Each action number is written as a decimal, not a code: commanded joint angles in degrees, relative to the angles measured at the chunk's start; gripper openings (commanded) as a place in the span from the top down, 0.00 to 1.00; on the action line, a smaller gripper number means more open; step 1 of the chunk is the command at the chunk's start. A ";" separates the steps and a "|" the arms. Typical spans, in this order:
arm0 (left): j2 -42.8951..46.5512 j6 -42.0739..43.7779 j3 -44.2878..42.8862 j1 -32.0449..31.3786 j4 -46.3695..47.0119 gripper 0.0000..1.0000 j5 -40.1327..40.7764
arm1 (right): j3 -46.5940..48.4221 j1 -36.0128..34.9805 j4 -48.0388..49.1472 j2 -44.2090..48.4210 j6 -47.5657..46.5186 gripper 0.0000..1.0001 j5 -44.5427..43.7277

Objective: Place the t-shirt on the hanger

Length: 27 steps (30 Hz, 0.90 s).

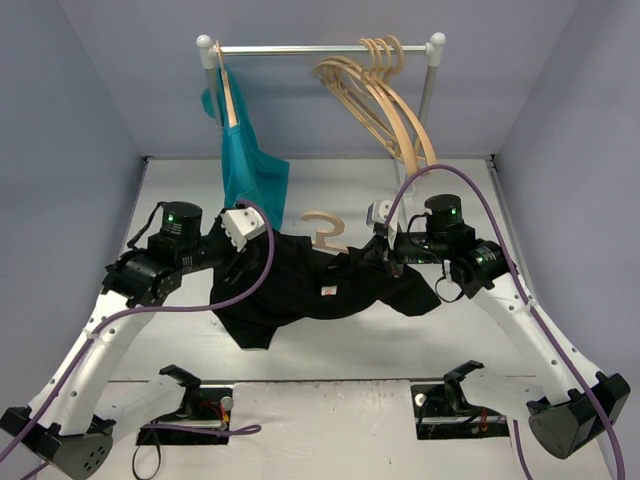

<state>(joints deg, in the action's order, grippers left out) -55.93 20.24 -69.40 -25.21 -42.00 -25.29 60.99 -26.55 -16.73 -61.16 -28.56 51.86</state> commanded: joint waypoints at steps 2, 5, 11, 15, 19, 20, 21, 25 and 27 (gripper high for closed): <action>2.59 -5.11 2.11 -1.18 9.39 0.50 4.29 | 3.08 0.54 4.60 0.19 0.43 1.00 2.64; 3.79 -6.55 3.68 -2.34 11.96 0.54 6.91 | 3.19 0.65 4.60 -0.14 0.52 1.00 3.01; 3.53 -8.17 4.89 -2.74 14.41 0.71 11.12 | 3.98 0.71 4.69 -0.54 0.92 1.00 4.55; 3.32 -9.77 5.11 -2.74 17.63 0.86 13.65 | 4.22 0.71 4.74 -0.13 1.13 1.00 4.61; 3.28 -10.97 4.93 -2.83 19.95 1.00 13.95 | 3.97 0.79 4.78 -0.17 1.46 1.00 4.22; 3.34 -11.07 4.51 -2.83 20.03 1.00 14.22 | 3.91 0.75 4.83 -0.29 1.65 1.00 4.06; 3.41 -11.06 4.11 -2.83 20.03 1.00 14.63 | 3.87 0.71 4.82 -0.44 1.83 1.00 3.79; 4.36 -9.92 1.60 -2.81 19.53 1.00 17.70 | 2.87 0.81 4.78 -0.43 2.67 1.00 0.56; 4.32 -9.13 -0.96 -2.69 18.77 1.00 20.46 | 2.55 0.99 4.78 -0.13 3.27 1.00 -0.30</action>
<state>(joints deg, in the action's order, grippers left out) -52.61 10.41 -64.20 -27.81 -28.00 -10.10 62.15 -26.17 -16.55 -61.76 -26.89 52.05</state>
